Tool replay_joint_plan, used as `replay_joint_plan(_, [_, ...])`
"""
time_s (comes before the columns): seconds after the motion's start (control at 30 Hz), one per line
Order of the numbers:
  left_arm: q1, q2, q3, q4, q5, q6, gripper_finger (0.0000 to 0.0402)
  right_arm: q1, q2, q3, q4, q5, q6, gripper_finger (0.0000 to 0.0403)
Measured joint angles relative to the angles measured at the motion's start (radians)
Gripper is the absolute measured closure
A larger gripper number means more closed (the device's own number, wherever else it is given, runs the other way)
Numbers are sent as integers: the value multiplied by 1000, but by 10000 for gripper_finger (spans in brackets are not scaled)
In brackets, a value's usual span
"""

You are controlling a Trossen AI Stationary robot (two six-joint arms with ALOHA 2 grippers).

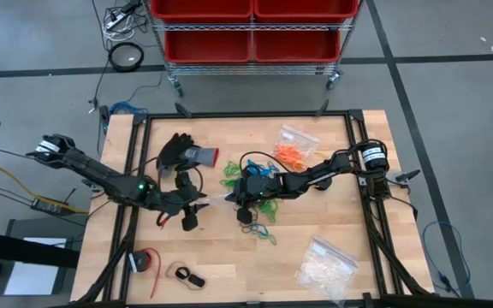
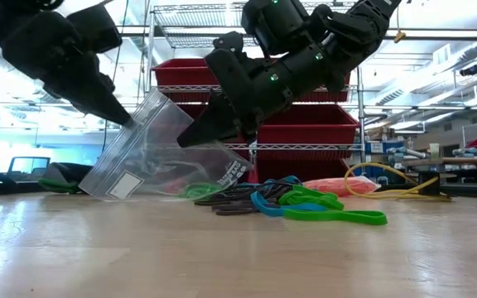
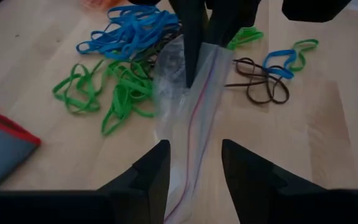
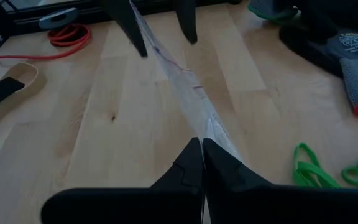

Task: Sort rubber bands
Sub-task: Open the transparent zip bag

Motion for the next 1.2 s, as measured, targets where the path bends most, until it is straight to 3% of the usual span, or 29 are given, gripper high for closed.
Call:
replay_joint_plan(0.53, [84,45,0,81,27,66,250,0,0,0,0,-1,0,403])
replay_joint_plan(0.93, [97,47,0,52,43,70,251,0,0,0,0,-2,0,403])
replay_joint_plan(1.2, [153,72,2,120,70,118,285,0,0,0,0,-2,-1,403])
